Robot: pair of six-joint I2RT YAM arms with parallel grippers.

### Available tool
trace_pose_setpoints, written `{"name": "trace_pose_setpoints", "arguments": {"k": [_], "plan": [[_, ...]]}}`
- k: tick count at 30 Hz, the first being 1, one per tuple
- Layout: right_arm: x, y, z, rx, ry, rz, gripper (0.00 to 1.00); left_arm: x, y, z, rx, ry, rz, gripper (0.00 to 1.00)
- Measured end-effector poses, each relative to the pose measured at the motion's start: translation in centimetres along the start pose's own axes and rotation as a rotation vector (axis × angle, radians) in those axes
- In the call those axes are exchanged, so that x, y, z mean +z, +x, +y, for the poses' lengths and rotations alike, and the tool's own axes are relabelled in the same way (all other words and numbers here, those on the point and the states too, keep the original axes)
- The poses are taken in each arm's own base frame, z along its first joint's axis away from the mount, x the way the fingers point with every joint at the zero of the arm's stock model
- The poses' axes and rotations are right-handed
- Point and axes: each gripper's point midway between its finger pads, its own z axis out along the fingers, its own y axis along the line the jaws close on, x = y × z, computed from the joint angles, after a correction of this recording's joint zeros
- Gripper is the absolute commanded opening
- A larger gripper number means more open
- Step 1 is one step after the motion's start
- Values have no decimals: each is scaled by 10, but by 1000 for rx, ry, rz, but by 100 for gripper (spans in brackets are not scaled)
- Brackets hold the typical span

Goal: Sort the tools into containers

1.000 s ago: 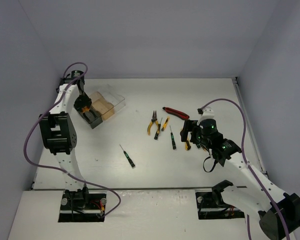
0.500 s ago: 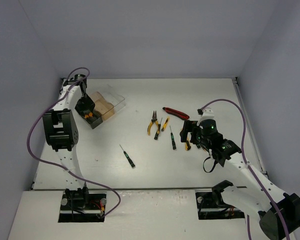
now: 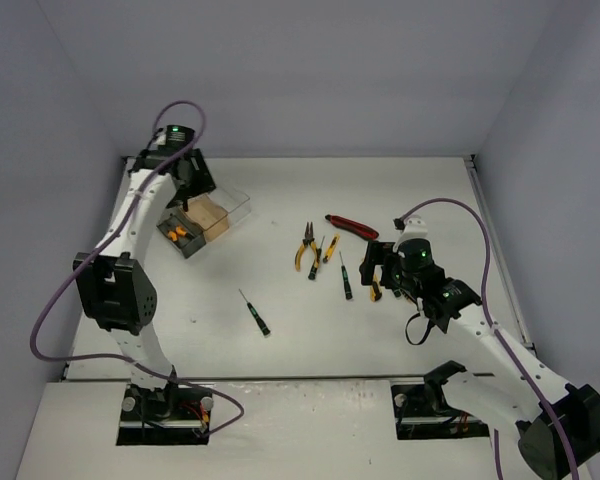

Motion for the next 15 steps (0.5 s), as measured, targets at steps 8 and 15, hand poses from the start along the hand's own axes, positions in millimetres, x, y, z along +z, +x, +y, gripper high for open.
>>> {"name": "trace_pose_setpoints", "arguments": {"k": [8, 15], "plan": [[0, 0, 0, 1, 0, 1, 88, -48, 114, -164, 430, 378, 86, 70], [0, 0, 0, 3, 0, 1, 88, -2, 161, -213, 505, 395, 177, 70]]}}
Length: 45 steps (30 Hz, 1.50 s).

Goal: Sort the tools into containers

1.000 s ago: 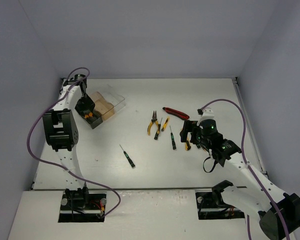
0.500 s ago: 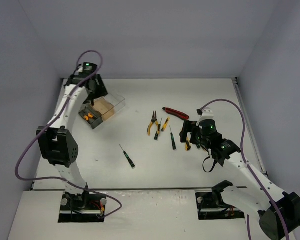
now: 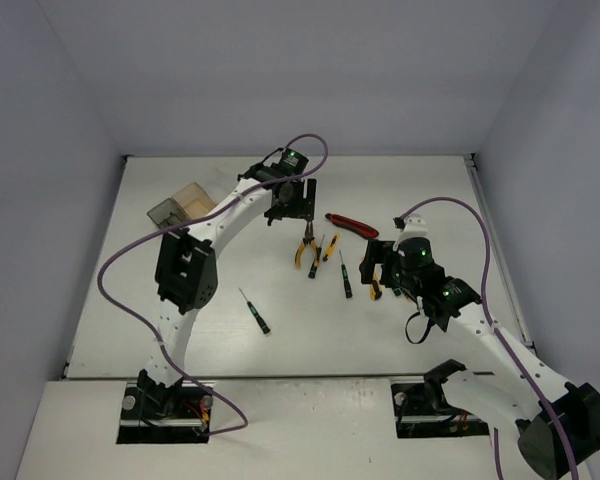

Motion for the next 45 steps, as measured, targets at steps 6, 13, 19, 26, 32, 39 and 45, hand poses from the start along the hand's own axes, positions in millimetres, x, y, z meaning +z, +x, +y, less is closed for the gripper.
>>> {"name": "trace_pose_setpoints", "arguments": {"k": [6, 13, 19, 26, 32, 39, 45], "plan": [[0, 2, 2, 7, -11, 6, 88, 64, 10, -6, -1, -28, 58, 70], [1, 17, -1, 24, -13, 34, 87, 100, 29, -10, -16, -28, 118, 70], [0, 20, -1, 33, -18, 35, 88, 102, 35, -18, -19, -41, 110, 64], [0, 20, 0, 46, -20, 36, 88, 92, 59, -11, -21, -109, 113, 26], [0, 21, 0, 51, -21, 36, 88, 79, 78, 4, -25, -163, 120, 6], [-1, 22, 0, 51, -22, 34, 88, 53, 112, 34, -9, -230, 157, 6], [0, 22, 0, 50, -22, 35, 88, 29, 144, 57, 7, -269, 205, 18]]}}
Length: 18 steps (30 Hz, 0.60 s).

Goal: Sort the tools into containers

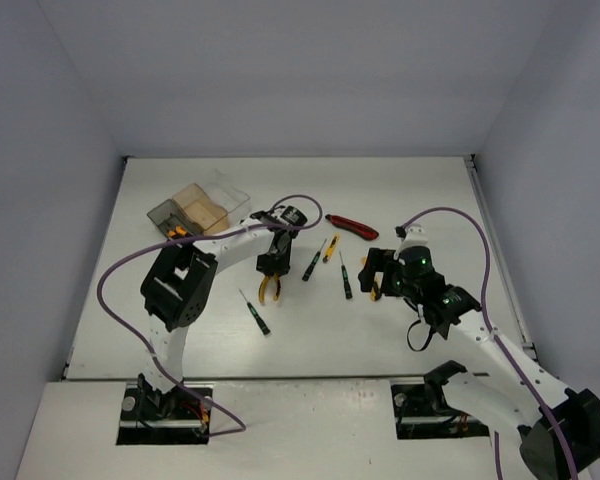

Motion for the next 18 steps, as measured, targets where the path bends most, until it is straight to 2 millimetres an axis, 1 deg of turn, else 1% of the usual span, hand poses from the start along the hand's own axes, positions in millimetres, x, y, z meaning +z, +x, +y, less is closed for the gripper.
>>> {"name": "trace_pose_setpoints", "arguments": {"k": [4, 8, 14, 16, 18], "plan": [[0, 0, 0, -1, 1, 2, 88, -3, 9, 6, 6, -7, 12, 30], [1, 1, 0, -1, 1, 3, 88, -2, 9, 6, 9, -4, 11, 45], [0, 0, 0, 0, 1, 2, 88, -3, 10, 6, 22, 2, 13, 58], [0, 0, 0, 0, 0, 2, 88, -3, 10, 6, 27, 4, 13, 61], [0, 0, 0, 0, 0, 2, 88, -3, 10, 6, 31, 6, 14, 62]]}}
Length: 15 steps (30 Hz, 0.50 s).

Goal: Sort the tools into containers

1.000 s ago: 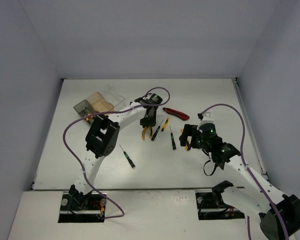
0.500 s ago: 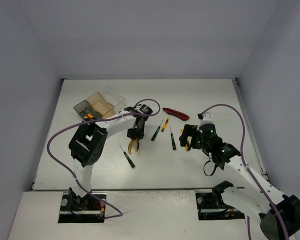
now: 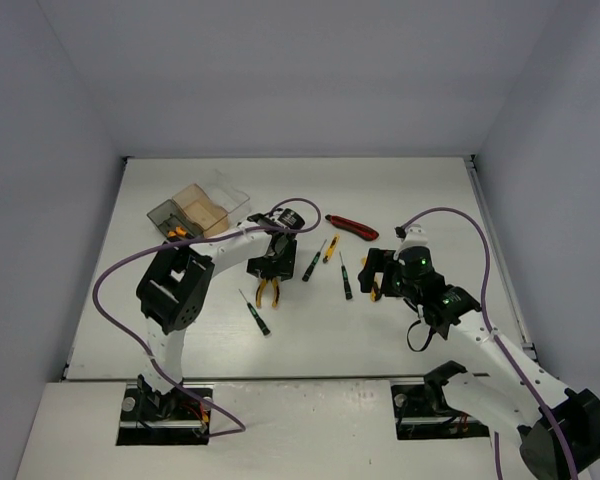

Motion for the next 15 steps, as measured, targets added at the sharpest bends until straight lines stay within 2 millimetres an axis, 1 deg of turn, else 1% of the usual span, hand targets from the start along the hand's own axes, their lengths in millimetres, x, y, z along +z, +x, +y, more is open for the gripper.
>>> {"name": "trace_pose_setpoints", "arguments": {"k": [7, 15], "plan": [[0, 0, 1, 0, -4, 2, 88, -3, 2, -2, 24, 24, 6, 64], [0, 1, 1, 0, -4, 3, 88, -7, 10, -5, 74, 74, 26, 69]]}}
